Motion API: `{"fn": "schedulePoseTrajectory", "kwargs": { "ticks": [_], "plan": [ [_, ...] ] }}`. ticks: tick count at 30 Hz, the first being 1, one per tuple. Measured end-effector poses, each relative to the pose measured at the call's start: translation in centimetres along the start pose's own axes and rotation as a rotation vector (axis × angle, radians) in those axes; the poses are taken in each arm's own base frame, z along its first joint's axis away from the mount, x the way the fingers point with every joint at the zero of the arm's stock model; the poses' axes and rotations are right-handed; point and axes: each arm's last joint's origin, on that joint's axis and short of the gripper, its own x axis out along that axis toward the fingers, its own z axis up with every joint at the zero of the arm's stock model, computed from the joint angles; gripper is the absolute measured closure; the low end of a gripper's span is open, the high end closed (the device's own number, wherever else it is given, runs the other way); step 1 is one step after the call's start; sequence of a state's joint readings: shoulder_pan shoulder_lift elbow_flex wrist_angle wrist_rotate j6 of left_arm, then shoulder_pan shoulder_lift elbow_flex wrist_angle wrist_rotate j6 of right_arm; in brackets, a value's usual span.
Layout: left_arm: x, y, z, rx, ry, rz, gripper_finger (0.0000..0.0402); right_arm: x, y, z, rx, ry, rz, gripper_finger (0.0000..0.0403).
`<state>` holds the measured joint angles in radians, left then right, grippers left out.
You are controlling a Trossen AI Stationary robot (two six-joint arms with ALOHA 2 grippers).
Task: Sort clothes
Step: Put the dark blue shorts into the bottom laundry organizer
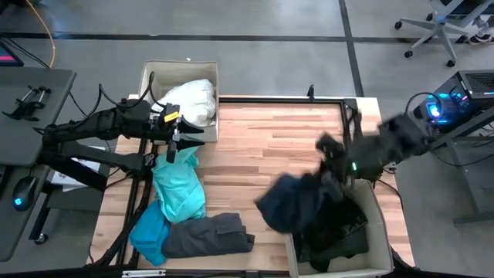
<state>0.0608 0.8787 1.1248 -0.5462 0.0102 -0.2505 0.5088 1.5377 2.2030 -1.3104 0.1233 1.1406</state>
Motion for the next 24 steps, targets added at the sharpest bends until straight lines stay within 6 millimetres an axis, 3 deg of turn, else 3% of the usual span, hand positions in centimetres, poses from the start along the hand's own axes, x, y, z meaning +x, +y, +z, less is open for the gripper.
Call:
{"fn": "schedulePoseTrajectory", "kwargs": {
  "ticks": [6,12,19,24],
  "plan": [
    [0.0,-0.1,0.3,0.018,-0.029,-0.007,0.0246,1.2,-2.0,-6.0,0.237,0.215,-0.318,0.0399],
    [0.0,-0.1,0.3,0.034,-0.029,-0.007,0.0246,6.5,-5.4,-10.9,0.336,0.298,-0.578,0.0399],
    [0.0,-0.1,0.3,0.036,-0.030,-0.008,0.0246,14.8,-14.1,-14.7,0.488,0.199,-0.850,0.0388],
    [0.0,-0.1,0.3,0.036,-0.027,-0.007,0.0246,19.0,-20.0,-15.7,0.599,0.228,-0.792,0.0333]
  ]
}}
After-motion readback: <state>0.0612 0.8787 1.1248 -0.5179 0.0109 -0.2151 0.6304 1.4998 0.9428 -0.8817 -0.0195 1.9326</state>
